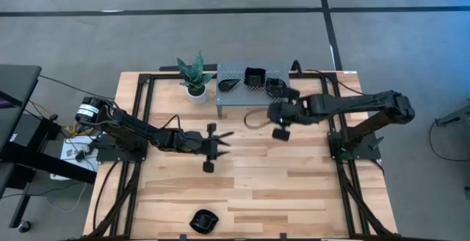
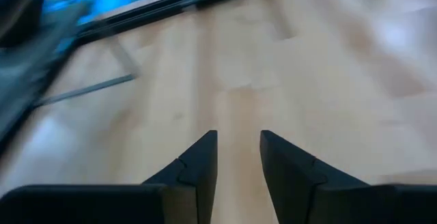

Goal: Pick & Place Mini shaped plates
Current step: Stack the leaf-shaped plate on top of the leaf-shaped plate on the shelf

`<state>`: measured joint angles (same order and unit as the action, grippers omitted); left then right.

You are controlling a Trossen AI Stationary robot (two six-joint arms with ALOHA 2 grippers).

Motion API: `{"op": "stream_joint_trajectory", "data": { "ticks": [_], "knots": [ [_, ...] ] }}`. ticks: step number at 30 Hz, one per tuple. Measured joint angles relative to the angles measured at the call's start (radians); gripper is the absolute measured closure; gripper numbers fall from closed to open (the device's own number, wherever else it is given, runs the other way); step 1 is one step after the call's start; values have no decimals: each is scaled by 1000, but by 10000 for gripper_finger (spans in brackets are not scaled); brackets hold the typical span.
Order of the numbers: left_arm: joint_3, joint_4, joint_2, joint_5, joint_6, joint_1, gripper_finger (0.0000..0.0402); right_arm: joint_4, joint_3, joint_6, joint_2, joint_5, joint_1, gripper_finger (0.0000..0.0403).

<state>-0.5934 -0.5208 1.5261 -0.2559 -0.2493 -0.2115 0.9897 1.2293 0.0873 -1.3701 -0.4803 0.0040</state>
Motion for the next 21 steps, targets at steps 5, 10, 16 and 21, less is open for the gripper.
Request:
{"op": "stream_joint_trajectory", "data": {
  "ticks": [5, 10, 16, 21],
  "knots": [
    [-23, -18, 1, 102, 67, -47, 289, -30, -21, 54, 0, 6, 155, 333],
    [-56, -19, 1, 160, 244, -110, 289, -277, -170, 99, 10, -37, 280, 333],
    [-60, 28, 1, 249, 459, -250, 289, -839, -450, 73, 6, 156, 335, 333],
    [-60, 185, 9, 172, 684, -402, 289, -1040, -497, 59, 7, 296, 340, 333]
  ]
}}
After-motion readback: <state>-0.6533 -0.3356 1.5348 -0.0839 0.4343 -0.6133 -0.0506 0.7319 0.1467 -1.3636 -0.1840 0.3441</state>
